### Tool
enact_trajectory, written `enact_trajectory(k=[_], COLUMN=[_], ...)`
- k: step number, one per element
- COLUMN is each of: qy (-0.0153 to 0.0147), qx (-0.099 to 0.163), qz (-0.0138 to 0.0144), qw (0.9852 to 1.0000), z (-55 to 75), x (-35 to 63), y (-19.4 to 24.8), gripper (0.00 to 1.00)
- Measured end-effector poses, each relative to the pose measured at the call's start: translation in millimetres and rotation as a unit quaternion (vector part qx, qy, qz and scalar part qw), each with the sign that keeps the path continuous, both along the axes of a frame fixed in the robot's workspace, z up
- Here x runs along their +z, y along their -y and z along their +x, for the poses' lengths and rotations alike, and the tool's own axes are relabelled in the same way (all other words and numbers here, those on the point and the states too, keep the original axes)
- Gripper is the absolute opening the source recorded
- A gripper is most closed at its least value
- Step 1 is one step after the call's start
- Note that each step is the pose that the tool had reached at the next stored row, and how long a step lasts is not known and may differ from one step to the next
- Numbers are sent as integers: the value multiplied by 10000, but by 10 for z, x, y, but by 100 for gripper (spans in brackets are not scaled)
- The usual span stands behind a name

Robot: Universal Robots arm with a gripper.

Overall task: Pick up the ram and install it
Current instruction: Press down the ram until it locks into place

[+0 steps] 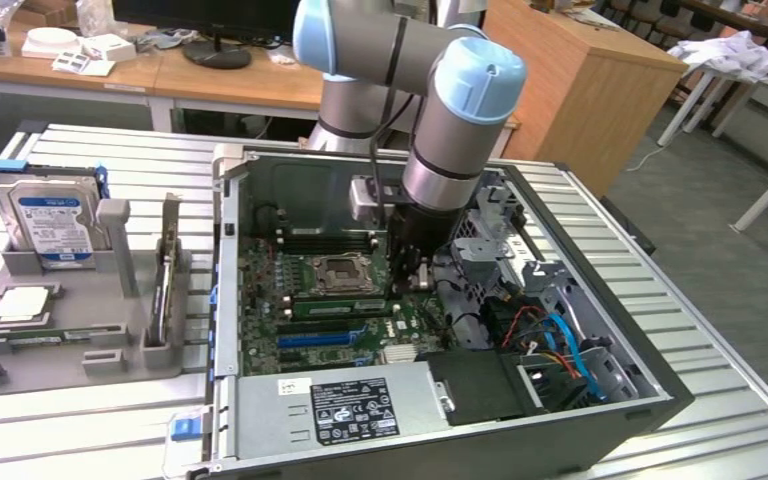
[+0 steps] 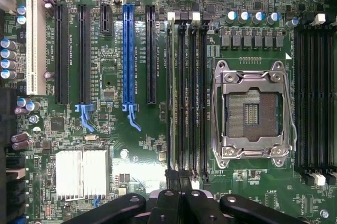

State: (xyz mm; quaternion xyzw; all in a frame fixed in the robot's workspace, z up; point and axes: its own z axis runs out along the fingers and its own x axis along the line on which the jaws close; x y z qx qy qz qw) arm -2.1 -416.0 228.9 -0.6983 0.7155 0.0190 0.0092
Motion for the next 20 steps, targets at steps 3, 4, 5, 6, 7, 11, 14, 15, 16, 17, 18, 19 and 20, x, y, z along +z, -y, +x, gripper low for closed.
enact_trajectory(k=[3, 4, 5, 6, 7, 11, 14, 15, 16, 17, 18, 19, 20], qy=[0, 0, 0, 0, 0, 0, 0, 0, 0, 1, 1, 0, 0], qx=[0, 0, 0, 0, 0, 0, 0, 0, 0, 0, 0, 0, 0], qz=[0, -1, 0, 1, 1, 0, 0, 0, 1, 3, 1, 0, -1], qw=[10000, 10000, 10000, 10000, 10000, 10000, 10000, 10000, 10000, 10000, 10000, 10000, 10000], z=[0, 0, 0, 0, 0, 0, 0, 0, 0, 0, 0, 0, 0], x=[-9, -9, -10, -11, -13, -26, -26, -27, -28, -33, -37, -39, -40], y=[0, 0, 0, 0, -1, 0, 0, 0, -1, -1, -1, 0, 0], gripper=[11, 11, 11, 11, 11, 11, 11, 11, 11, 11, 11, 11, 11])
